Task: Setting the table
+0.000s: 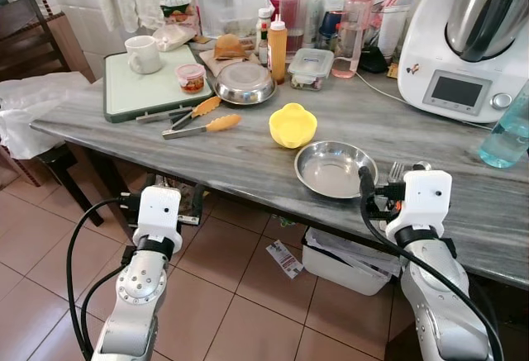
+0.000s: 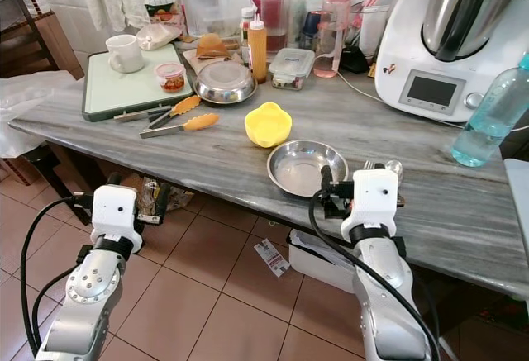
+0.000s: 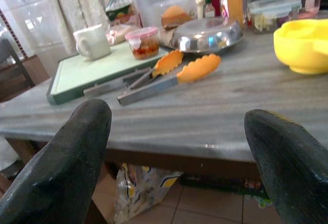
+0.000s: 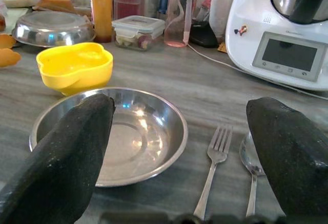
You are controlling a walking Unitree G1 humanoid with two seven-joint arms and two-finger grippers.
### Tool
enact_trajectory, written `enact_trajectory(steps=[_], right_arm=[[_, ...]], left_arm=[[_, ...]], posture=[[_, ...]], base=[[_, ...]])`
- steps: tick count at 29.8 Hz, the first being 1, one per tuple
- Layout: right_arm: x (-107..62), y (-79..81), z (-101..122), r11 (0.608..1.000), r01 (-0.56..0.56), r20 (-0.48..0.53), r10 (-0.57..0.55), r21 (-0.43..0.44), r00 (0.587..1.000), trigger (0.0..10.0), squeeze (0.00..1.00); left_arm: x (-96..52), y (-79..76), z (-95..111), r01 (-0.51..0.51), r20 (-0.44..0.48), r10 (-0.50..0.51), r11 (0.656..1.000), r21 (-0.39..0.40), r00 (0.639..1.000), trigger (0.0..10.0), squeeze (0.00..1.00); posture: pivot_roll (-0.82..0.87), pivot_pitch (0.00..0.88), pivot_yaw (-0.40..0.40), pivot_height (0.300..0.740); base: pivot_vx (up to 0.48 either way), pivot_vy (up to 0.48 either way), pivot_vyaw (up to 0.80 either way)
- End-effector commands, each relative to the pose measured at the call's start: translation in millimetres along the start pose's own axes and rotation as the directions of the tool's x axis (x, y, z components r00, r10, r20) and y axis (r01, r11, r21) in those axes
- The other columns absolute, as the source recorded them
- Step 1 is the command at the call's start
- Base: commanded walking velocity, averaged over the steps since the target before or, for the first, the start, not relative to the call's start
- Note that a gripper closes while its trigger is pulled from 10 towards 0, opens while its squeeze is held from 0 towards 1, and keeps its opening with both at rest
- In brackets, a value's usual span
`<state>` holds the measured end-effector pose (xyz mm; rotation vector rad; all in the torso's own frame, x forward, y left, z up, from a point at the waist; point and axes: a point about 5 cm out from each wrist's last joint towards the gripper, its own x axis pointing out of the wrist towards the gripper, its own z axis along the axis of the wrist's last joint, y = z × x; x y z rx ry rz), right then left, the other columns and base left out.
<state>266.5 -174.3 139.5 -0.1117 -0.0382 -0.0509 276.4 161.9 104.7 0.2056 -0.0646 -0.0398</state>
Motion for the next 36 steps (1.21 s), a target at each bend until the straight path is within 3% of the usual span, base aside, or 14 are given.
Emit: enact_trajectory(steps=[1, 36], right_arm=[[-0.3, -4.1, 4.2, 1.000, 0.020, 0.016, -0.020, 0.010, 1.000, 10.0, 0.00], [3.6, -9.0, 2.0, 0.998, 0.055, -0.016, -0.055, 0.024, 0.998, 10.0, 0.00]], left_arm=[[2.0, 0.1, -1.6, 0.014, -0.018, -0.014, 1.000, 0.004, 1.000, 10.0, 0.00], [8.0, 0.4, -0.6, 0.033, -0.026, -0.033, 0.999, -0.011, 0.999, 10.0, 0.00]], posture=[[-0.08, 0.000, 0.039, 0.740], [-0.09, 0.000, 0.043, 0.740]], base=[[0.000, 0.000, 0.00], [-0.242, 0.000, 0.00]])
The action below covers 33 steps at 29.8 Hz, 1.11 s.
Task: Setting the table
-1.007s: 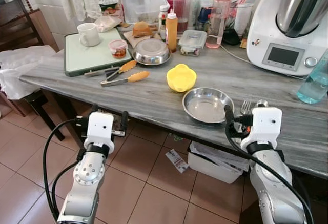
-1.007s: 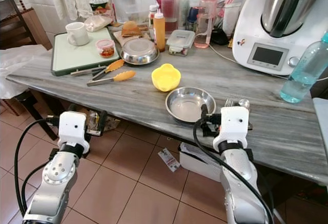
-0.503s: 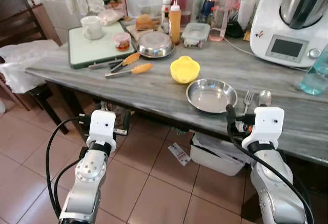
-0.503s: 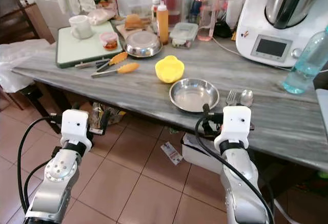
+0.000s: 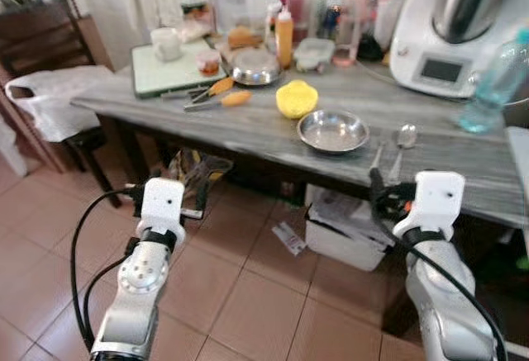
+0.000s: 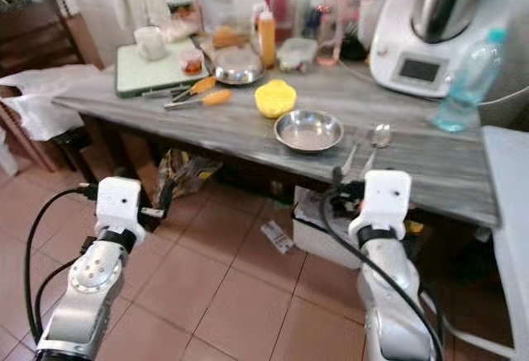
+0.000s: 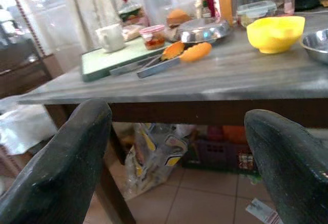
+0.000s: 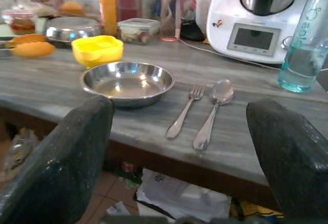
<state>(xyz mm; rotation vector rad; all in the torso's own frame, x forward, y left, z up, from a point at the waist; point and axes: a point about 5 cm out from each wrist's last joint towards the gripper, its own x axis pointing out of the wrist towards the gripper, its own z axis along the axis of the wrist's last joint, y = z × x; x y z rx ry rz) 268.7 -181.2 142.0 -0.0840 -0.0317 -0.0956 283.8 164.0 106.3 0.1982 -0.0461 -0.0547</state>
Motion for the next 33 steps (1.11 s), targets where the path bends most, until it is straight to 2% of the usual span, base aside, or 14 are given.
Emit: enact_trajectory(steps=[1, 5, 10, 13, 16, 19, 21, 30, 33], right_arm=[[1.6, -1.6, -1, 1.000, 0.009, -0.019, -0.010, -0.010, 1.000, 10.0, 0.00], [2.1, 0.2, -1, 1.000, 0.005, -0.025, -0.005, 0.024, 1.000, 10.0, 0.00], [3.0, 3.5, 1, 0.999, -0.007, 0.000, 0.007, -0.042, 1.000, 10.0, 0.00], [4.4, 1.7, -2, 1.000, 0.008, -0.021, -0.008, 0.013, 1.000, 10.0, 0.00], [5.9, -0.4, -4, 0.999, 0.030, -0.040, -0.029, 0.022, 0.999, 10.0, 0.00], [5.1, 0.4, -7, 1.000, 0.009, -0.076, -0.009, -0.005, 0.997, 10.0, 0.00], [3.2, 3.9, -10, 1.000, -0.022, -0.097, 0.023, 0.015, 0.995, 10.0, 0.00], [1.3, 5.6, -11, 1.000, -0.017, -0.092, 0.018, 0.014, 0.996, 10.0, 0.00], [1.5, 4.5, -9, 1.000, -0.018, -0.087, 0.019, 0.010, 0.996, 10.0, 0.00]], left_arm=[[0.9, -2.4, -1, 0.018, -0.010, -0.018, 1.000, -0.001, 1.000, 10.0, 0.00], [1.4, -2.9, -2, 0.021, -0.012, -0.021, 1.000, -0.002, 1.000, 10.0, 0.00], [1.2, -4.7, -2, 0.029, -0.010, -0.029, 1.000, -0.002, 1.000, 10.0, 0.00], [1.6, -5.0, -2, 0.030, -0.011, -0.030, 1.000, -0.001, 0.999, 10.0, 0.00], [1.7, -5.1, -2, 0.033, -0.012, -0.033, 0.999, -0.001, 0.999, 10.0, 0.00], [1.7, -5.2, -2, 0.034, -0.012, -0.034, 0.999, -0.002, 0.999, 10.0, 0.00], [1.6, -5.3, -2, 0.034, -0.015, -0.035, 0.999, -0.011, 0.999, 10.0, 0.00], [3.9, -4.6, -1, 0.032, -0.016, -0.032, 0.999, -0.030, 0.999, 10.0, 0.00], [4.7, -7.2, 0, 0.066, -0.010, -0.066, 0.996, -0.059, 0.998, 10.0, 0.00]], posture=[[-0.09, 0.000, 0.043, 0.740], [-0.09, 0.000, 0.044, 0.740], [-0.09, 0.000, 0.043, 0.740], [-0.08, 0.000, 0.039, 0.740], [-0.08, 0.000, 0.041, 0.740], [-0.08, 0.000, 0.041, 0.740], [-0.08, 0.000, 0.042, 0.740], [-0.09, 0.000, 0.048, 0.740], [-0.09, 0.000, 0.049, 0.740]], base=[[-0.296, 0.000, 0.00], [-0.303, 0.000, 0.00], [-0.306, 0.000, 0.00], [-0.306, 0.000, 0.00], [-0.305, 0.000, 0.00], [-0.305, 0.000, 0.00], [-0.304, 0.000, 0.00], [-0.299, 0.000, 0.00], [0.000, 0.000, 0.00]])
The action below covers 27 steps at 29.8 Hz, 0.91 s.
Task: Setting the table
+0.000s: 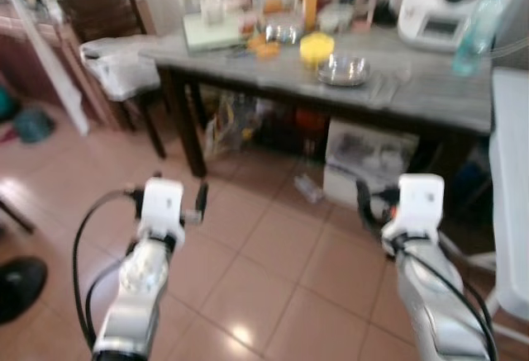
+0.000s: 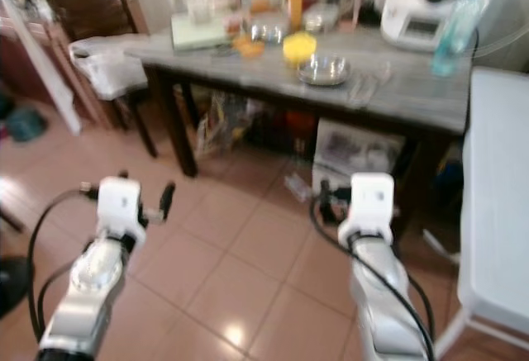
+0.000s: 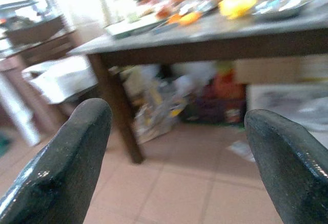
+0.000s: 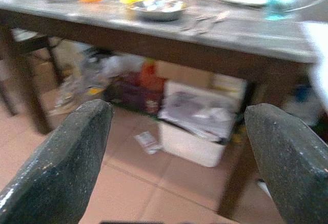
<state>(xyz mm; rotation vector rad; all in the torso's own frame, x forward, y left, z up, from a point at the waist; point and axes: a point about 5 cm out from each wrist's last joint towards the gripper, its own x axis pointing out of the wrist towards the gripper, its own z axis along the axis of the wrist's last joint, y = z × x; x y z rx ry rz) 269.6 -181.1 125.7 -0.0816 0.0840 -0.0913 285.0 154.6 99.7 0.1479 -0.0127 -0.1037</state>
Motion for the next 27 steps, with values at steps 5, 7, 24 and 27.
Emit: enact_trajectory(steps=[5, 7, 24, 27], right_arm=[[0.8, 1.1, 7, 1.000, 0.001, 0.021, -0.001, 0.010, 1.000, 10.0, 0.00], [1.0, 0.7, 7, 1.000, 0.003, 0.020, -0.003, 0.009, 1.000, 10.0, 0.00], [1.2, 3.6, 9, 1.000, 0.002, 0.036, -0.001, -0.009, 0.999, 10.0, 0.00], [1.3, 2.9, 10, 1.000, 0.004, 0.041, -0.003, -0.009, 0.999, 10.0, 0.00]], left_arm=[[2.5, -2.5, 8, 0.077, 0.039, -0.075, 0.996, -0.038, 0.996, 10.0, 0.00], [2.7, -3.7, 9, 0.081, 0.039, -0.080, 0.996, -0.035, 0.996, 10.0, 0.00], [6.8, -18.5, 14, 0.155, 0.058, -0.151, 0.985, -0.073, 0.987, 10.0, 0.00], [7.3, -19.8, 15, 0.163, 0.062, -0.159, 0.984, -0.077, 0.985, 10.0, 0.00]], posture=[[-0.09, 0.000, 0.048, 0.740], [-0.09, 0.000, 0.048, 0.740], [-0.10, 0.000, 0.050, 0.740], [-0.10, 0.000, 0.052, 0.740]], base=[[0.000, 0.000, -0.15], [0.000, 0.000, -0.77], [0.000, 0.000, -0.74], [0.000, 0.000, -0.71]])
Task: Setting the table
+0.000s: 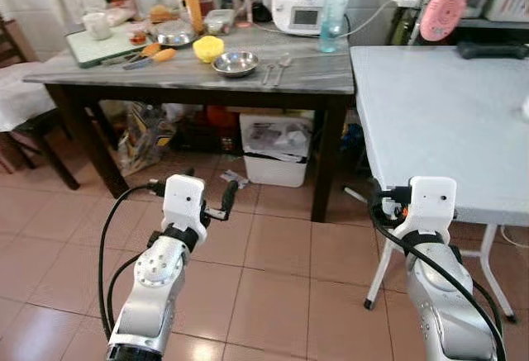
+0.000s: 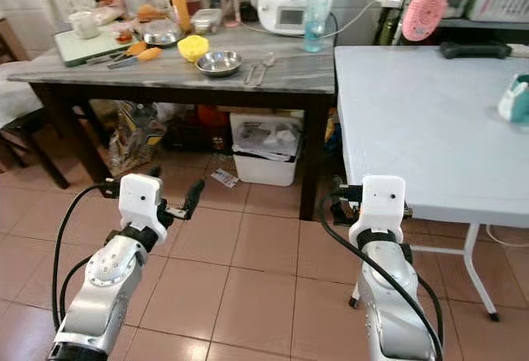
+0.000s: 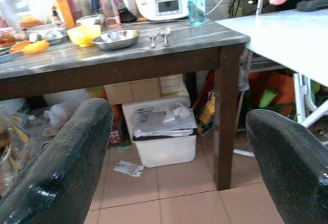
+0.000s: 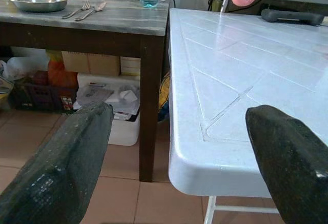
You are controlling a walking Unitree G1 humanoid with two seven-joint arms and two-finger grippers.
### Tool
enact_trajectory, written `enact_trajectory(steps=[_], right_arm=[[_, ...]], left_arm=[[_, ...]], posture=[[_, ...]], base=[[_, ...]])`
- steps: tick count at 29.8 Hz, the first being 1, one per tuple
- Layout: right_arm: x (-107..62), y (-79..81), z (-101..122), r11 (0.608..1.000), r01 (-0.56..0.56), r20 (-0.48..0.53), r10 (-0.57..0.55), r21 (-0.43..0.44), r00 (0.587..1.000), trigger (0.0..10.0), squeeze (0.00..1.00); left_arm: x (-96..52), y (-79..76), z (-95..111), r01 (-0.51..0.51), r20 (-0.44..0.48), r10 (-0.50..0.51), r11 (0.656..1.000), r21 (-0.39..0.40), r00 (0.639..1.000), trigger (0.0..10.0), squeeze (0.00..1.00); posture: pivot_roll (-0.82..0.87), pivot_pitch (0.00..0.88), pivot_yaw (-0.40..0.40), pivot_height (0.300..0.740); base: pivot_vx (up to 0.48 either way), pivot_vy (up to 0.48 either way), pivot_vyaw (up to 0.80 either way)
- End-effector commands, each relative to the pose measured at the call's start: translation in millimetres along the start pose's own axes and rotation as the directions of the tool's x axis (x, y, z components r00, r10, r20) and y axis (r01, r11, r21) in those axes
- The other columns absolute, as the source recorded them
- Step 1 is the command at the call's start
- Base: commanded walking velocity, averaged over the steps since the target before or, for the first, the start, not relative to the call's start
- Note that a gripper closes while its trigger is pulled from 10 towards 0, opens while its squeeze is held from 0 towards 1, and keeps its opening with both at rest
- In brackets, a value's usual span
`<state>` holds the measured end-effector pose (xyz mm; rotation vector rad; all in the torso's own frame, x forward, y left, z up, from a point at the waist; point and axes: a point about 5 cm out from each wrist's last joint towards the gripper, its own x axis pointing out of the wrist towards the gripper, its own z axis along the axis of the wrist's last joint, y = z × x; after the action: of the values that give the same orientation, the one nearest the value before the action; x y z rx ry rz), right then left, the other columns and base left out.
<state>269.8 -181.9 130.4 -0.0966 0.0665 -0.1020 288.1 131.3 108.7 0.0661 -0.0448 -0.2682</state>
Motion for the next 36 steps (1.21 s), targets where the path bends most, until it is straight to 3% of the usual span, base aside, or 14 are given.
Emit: enact_trajectory(steps=[1, 12, 36], right_arm=[[1.4, 3.7, 5.6, 1.000, -0.007, 0.024, 0.007, 0.006, 1.000, 10.0, 0.00], [0.8, 3.6, 6.4, 1.000, -0.007, 0.032, 0.007, 0.003, 0.999, 10.0, 0.00], [1.7, -2.0, 10.1, 0.999, 0.033, 0.060, -0.033, -0.004, 0.998, 10.0, 0.00]], left_arm=[[1.8, 1.2, 2.8, 0.003, 0.009, -0.003, 1.000, -0.001, 1.000, 10.0, 0.00], [2.9, 0.8, 2.8, 0.017, 0.010, -0.017, 1.000, -0.009, 1.000, 10.0, 0.00], [4.7, 0.9, 2.5, 0.034, 0.011, -0.034, 0.999, -0.029, 0.999, 10.0, 0.00]], posture=[[-0.10, 0.000, 0.052, 0.740], [-0.10, 0.000, 0.052, 0.740], [-0.11, 0.000, 0.057, 0.740]], base=[[0.000, 0.000, -0.69], [0.000, -0.279, -0.06], [0.000, -0.480, 0.00]])
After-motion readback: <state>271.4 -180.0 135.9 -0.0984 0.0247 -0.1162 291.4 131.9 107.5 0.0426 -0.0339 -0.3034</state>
